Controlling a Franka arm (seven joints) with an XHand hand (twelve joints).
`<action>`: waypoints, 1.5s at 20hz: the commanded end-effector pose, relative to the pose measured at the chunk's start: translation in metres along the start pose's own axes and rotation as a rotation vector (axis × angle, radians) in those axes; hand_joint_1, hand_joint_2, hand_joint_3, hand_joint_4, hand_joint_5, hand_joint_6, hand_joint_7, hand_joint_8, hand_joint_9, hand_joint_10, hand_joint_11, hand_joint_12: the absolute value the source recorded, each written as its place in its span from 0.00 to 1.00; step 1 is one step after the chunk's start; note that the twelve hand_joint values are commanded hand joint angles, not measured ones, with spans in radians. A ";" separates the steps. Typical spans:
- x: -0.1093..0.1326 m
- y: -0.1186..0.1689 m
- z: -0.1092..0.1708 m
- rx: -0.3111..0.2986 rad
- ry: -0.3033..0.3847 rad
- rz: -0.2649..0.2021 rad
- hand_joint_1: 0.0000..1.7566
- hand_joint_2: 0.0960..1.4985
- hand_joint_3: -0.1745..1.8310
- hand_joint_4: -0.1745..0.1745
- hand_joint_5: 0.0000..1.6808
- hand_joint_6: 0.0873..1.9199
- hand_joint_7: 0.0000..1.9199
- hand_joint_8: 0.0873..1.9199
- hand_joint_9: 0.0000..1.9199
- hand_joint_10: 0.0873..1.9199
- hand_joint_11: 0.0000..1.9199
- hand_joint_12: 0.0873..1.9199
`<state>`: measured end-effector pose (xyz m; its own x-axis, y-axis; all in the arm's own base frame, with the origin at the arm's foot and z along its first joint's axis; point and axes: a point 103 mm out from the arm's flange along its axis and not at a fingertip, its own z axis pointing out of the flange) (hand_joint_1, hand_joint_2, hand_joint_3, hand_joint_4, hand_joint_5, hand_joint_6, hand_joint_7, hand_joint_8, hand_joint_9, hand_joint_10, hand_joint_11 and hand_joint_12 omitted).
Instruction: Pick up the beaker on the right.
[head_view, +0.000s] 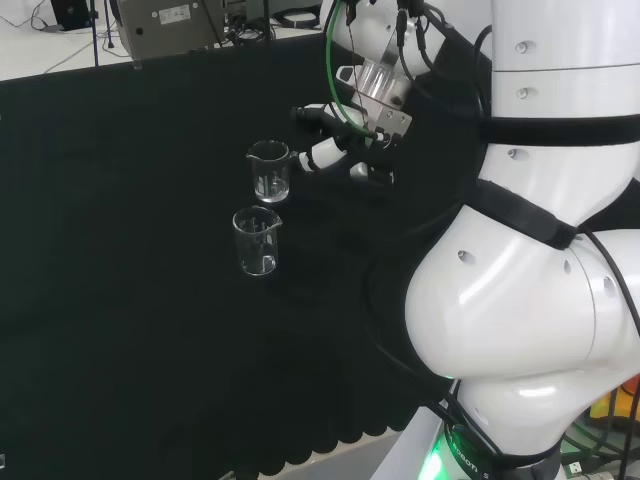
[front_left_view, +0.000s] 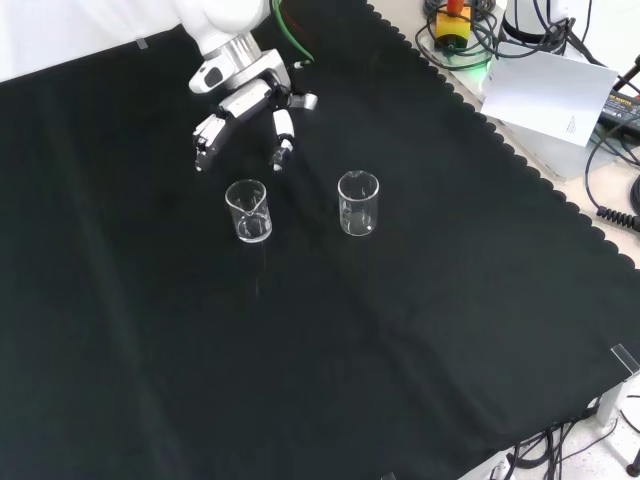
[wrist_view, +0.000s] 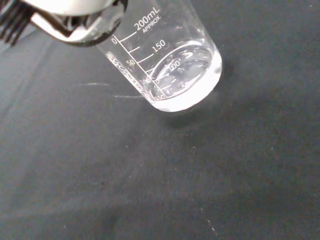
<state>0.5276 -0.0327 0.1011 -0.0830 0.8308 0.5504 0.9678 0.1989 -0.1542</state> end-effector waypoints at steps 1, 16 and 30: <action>0.002 0.013 0.014 -0.003 0.028 -0.042 0.51 0.29 0.43 0.45 0.21 0.00 0.08 0.32 0.14 0.30 0.01 0.71; 0.006 0.030 0.041 0.031 0.124 -0.102 0.52 0.28 0.43 0.45 0.23 0.00 0.11 0.32 0.19 0.29 0.03 0.71; 0.008 0.042 0.061 -0.016 0.208 -0.108 0.51 0.28 0.43 0.45 0.23 0.00 0.09 0.32 0.17 0.29 0.02 0.71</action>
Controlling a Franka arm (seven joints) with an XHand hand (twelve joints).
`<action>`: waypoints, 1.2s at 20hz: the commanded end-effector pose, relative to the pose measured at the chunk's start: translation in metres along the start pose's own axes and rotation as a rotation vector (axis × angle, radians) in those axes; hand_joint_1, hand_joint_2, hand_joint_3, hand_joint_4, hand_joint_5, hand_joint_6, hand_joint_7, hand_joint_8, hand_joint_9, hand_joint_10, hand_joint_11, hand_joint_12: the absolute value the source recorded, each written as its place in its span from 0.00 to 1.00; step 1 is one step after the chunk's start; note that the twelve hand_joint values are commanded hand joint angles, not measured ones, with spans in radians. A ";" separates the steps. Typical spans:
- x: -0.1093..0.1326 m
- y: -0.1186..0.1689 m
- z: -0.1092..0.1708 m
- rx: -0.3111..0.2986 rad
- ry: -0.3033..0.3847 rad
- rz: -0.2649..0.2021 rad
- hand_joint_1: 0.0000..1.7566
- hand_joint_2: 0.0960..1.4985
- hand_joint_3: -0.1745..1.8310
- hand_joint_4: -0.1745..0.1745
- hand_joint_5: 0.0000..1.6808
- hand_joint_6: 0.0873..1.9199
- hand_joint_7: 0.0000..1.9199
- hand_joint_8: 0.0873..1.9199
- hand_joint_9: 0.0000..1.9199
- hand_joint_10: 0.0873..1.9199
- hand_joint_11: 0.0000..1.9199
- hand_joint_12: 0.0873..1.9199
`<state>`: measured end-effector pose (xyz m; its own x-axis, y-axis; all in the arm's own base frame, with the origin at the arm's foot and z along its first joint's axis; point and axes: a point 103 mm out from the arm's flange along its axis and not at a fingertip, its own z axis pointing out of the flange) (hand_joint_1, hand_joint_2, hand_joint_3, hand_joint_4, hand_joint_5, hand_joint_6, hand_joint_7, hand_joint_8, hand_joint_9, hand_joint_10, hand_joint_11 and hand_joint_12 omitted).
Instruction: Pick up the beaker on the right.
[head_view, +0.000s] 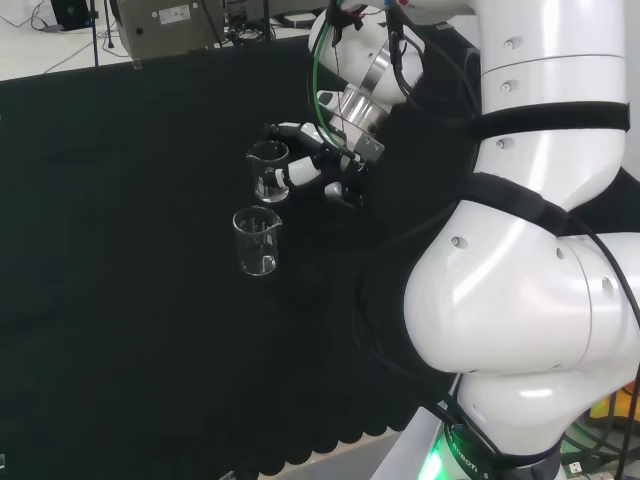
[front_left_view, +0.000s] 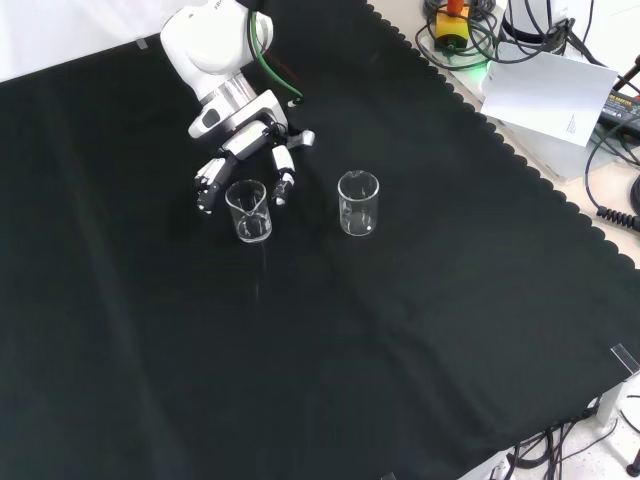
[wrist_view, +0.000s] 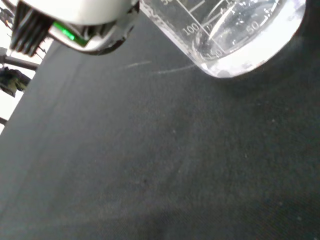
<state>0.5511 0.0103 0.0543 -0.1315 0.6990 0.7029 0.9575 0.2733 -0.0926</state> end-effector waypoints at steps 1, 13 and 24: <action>-0.002 0.004 0.007 -0.013 0.026 -0.012 0.51 0.28 0.43 0.45 0.23 0.00 0.09 0.32 0.18 0.29 0.02 0.71; 0.002 0.013 0.019 -0.076 0.073 0.009 0.50 0.29 0.41 0.45 0.32 0.00 0.14 0.33 0.22 0.29 0.04 0.70; 0.003 0.018 0.023 -0.100 0.108 0.027 0.53 0.31 0.40 0.43 0.22 0.32 0.18 0.33 0.26 0.26 0.07 0.69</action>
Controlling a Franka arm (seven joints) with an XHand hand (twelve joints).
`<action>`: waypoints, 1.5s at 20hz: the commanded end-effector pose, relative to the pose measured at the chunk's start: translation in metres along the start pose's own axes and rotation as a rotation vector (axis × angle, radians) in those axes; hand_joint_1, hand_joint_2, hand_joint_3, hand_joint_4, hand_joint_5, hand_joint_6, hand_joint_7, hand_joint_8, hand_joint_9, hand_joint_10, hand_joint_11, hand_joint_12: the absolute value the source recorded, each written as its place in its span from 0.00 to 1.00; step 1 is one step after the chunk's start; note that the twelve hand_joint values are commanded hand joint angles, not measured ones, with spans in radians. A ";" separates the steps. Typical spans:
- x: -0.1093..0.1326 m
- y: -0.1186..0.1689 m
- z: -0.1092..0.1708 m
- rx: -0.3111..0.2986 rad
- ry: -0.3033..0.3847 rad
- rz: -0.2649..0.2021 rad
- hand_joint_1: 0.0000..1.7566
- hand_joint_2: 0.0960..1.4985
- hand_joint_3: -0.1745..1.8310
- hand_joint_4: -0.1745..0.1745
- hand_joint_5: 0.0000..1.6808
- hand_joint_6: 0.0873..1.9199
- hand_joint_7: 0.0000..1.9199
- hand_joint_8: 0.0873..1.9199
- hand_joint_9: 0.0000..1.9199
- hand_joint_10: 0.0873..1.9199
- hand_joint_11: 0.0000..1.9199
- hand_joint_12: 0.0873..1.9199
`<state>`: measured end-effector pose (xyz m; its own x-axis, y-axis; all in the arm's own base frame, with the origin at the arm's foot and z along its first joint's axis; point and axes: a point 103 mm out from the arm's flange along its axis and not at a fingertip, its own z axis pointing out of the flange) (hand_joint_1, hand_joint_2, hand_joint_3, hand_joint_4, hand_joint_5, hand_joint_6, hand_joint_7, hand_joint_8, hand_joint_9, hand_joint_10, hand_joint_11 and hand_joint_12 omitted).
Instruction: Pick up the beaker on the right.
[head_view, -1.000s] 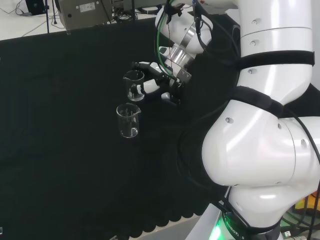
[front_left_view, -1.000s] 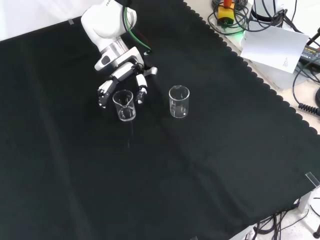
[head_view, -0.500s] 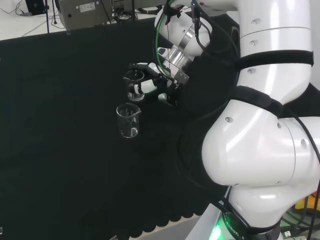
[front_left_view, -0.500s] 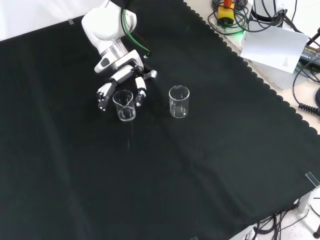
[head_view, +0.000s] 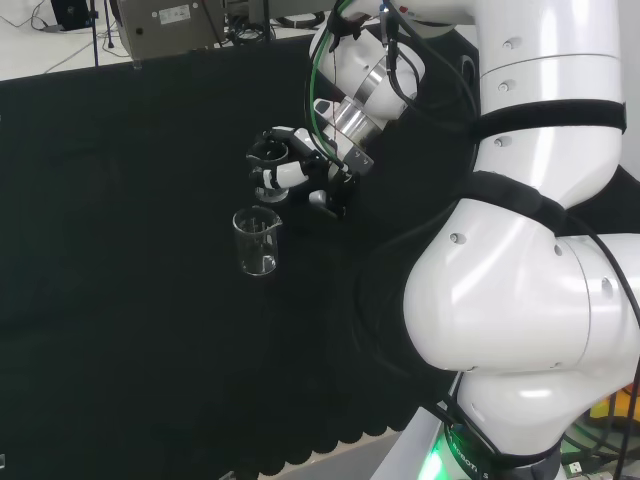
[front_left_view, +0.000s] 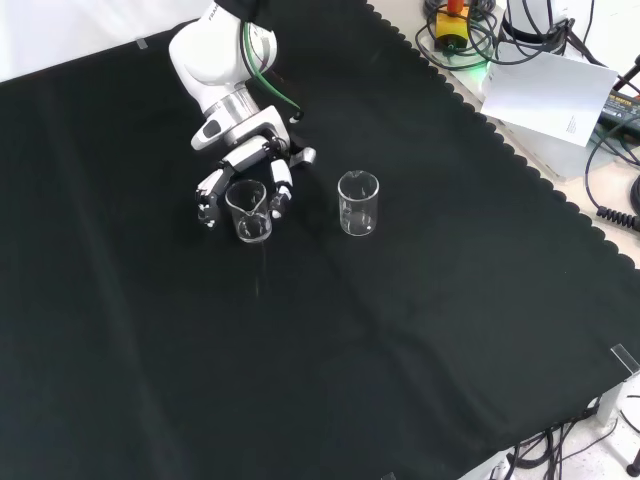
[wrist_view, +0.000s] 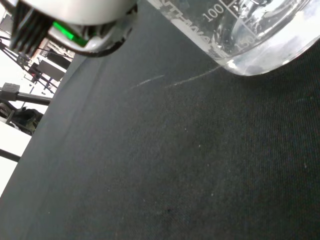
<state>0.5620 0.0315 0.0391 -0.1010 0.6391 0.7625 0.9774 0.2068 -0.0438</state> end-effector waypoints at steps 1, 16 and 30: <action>-0.001 0.000 0.000 -0.022 0.021 0.020 0.54 0.31 0.40 0.43 0.22 0.33 0.18 0.33 0.27 0.26 0.07 0.69; 0.016 -0.001 -0.013 -0.205 -0.073 0.056 0.68 0.49 0.33 0.40 0.69 0.38 0.59 0.28 0.63 0.16 0.60 0.44; 0.050 -0.013 -0.085 -0.238 -0.187 -0.075 0.75 0.49 0.25 0.00 0.85 0.08 0.78 0.03 0.87 0.00 0.78 0.27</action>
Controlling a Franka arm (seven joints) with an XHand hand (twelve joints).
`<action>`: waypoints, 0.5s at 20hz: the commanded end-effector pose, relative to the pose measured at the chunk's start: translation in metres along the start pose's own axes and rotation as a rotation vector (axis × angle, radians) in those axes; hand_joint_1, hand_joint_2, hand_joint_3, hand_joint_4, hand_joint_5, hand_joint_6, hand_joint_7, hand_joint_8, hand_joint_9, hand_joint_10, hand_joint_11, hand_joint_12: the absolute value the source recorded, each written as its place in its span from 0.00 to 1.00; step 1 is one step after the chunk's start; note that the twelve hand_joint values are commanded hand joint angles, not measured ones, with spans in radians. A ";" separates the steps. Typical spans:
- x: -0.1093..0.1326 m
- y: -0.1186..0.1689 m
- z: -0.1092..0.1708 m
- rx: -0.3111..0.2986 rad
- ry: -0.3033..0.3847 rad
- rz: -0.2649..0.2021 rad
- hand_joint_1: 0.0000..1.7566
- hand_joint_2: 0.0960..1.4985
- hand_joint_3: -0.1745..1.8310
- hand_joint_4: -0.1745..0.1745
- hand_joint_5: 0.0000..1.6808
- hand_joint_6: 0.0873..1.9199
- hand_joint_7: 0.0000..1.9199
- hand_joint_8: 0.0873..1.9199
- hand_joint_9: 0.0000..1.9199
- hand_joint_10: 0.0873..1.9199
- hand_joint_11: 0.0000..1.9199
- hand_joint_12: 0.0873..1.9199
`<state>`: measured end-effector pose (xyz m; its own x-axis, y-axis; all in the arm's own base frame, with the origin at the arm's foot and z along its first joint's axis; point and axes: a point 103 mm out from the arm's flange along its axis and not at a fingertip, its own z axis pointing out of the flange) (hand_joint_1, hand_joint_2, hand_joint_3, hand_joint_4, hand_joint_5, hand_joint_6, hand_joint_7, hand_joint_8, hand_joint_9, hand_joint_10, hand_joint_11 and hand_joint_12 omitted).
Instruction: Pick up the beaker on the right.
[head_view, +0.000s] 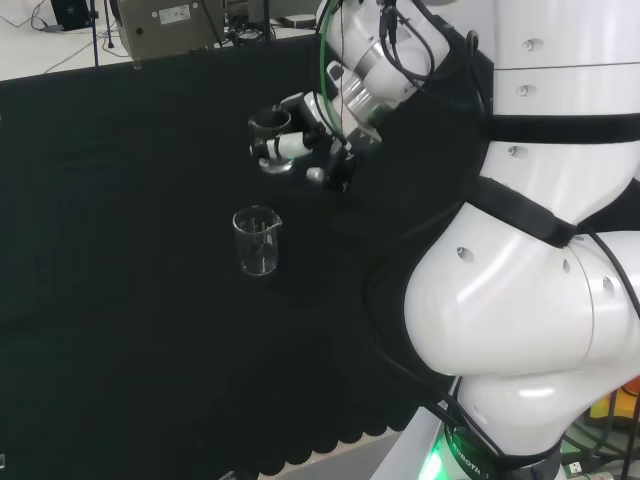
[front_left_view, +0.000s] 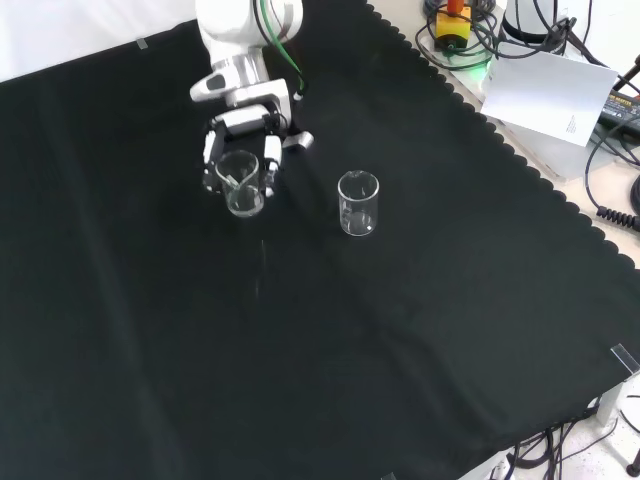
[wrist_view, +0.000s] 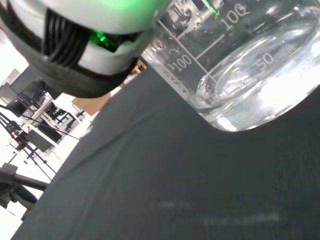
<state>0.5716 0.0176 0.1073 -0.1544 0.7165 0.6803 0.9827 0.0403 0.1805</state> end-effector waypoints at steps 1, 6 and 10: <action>0.007 -0.011 -0.036 0.047 -0.080 -0.040 0.75 0.48 0.26 0.00 0.84 0.10 0.78 0.05 0.88 0.00 0.78 0.26; 0.013 -0.035 -0.065 0.088 -0.118 -0.043 0.75 0.40 0.40 0.00 0.77 0.27 0.70 0.26 0.90 0.00 0.77 0.24; 0.020 -0.058 -0.081 0.101 -0.153 -0.042 0.75 0.38 0.43 0.00 0.76 0.31 0.69 0.30 0.91 0.00 0.76 0.24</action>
<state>0.5461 -0.0093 0.1481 -0.1958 0.7737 0.6026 0.9785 0.1133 0.1725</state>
